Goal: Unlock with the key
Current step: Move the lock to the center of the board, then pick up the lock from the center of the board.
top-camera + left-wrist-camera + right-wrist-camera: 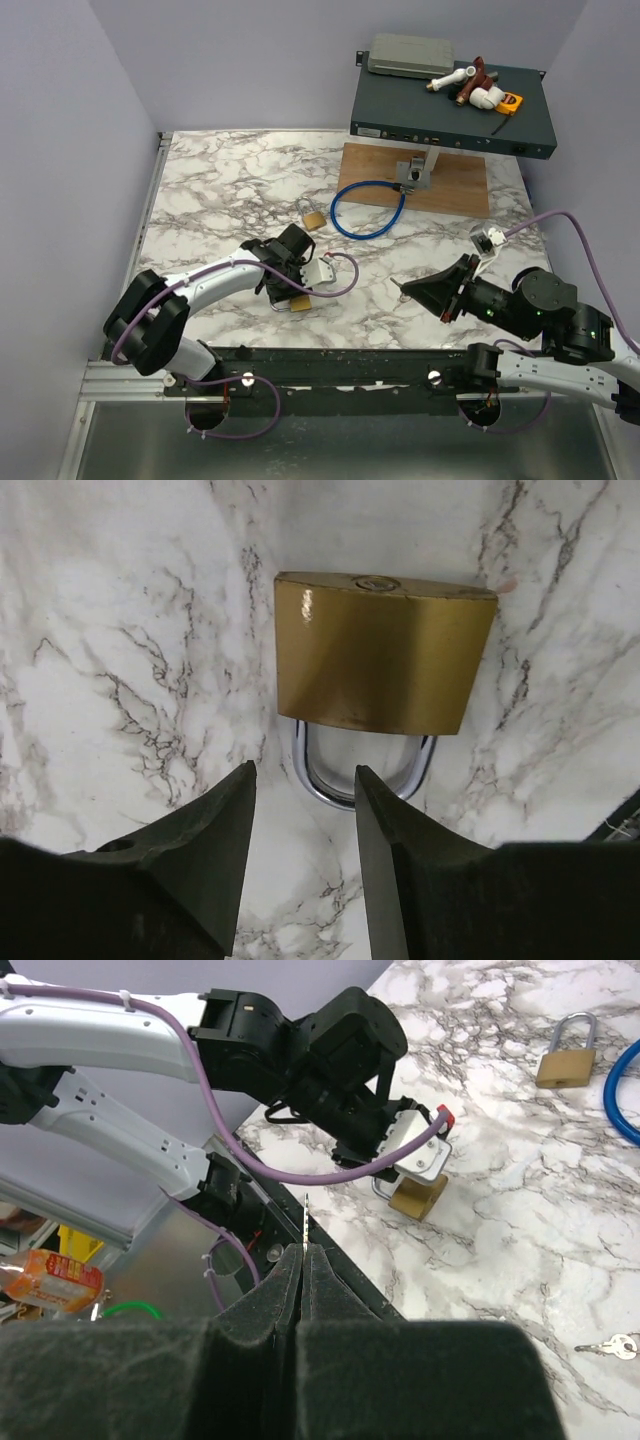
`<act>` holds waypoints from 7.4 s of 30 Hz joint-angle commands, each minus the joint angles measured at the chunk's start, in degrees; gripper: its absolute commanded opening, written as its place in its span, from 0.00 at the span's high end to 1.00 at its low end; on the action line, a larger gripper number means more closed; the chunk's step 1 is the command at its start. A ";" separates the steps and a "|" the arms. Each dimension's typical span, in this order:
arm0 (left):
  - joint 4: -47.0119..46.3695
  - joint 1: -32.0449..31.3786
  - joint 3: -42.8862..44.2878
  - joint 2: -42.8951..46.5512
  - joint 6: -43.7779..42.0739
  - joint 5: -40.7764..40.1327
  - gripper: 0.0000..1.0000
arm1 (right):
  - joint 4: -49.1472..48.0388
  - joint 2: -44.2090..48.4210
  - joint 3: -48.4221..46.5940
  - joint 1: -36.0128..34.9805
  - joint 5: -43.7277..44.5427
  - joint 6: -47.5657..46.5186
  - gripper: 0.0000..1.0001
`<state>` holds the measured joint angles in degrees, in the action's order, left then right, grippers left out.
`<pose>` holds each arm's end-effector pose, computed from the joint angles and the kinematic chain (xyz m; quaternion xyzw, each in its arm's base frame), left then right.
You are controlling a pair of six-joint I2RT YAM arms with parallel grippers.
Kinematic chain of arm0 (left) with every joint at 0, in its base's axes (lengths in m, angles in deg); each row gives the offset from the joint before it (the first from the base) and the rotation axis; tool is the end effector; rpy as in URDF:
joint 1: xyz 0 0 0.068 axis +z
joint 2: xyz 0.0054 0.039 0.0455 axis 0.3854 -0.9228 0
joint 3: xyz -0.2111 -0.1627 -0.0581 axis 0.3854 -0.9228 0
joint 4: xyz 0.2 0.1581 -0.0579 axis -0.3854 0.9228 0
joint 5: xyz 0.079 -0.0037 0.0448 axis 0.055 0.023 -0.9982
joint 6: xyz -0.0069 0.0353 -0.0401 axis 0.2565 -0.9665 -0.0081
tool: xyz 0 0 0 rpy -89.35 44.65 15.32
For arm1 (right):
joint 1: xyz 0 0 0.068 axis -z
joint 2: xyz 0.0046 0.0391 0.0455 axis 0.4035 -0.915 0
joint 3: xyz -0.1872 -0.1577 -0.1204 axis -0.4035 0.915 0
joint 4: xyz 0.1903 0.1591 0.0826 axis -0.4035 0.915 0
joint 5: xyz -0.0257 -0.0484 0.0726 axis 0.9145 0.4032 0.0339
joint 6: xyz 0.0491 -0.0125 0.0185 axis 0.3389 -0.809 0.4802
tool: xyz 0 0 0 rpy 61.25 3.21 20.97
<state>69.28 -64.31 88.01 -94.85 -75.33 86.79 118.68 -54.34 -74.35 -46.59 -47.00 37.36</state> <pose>0.1874 -0.1704 0.1837 0.6062 0.7800 -0.0505 0.1470 0.0380 0.0806 0.3807 -0.1691 0.7267 0.4533 0.4876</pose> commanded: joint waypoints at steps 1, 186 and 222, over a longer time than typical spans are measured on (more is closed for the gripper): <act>-6.04 -0.83 -0.79 -2.23 -2.02 -4.15 0.58 | -1.86 0.10 0.19 0.25 0.13 0.33 0.99; -3.81 -10.29 16.49 0.59 14.53 17.58 1.00 | 5.14 -7.61 -14.57 0.17 4.95 -6.43 0.99; -21.95 -9.73 10.46 50.85 -27.81 42.70 1.00 | 3.87 -21.76 -24.98 0.24 -18.02 -14.93 0.99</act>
<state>56.19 -73.69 98.46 -45.96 -98.57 125.78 123.16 -74.97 -97.38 -46.59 -60.11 24.37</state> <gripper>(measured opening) 0.612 0.008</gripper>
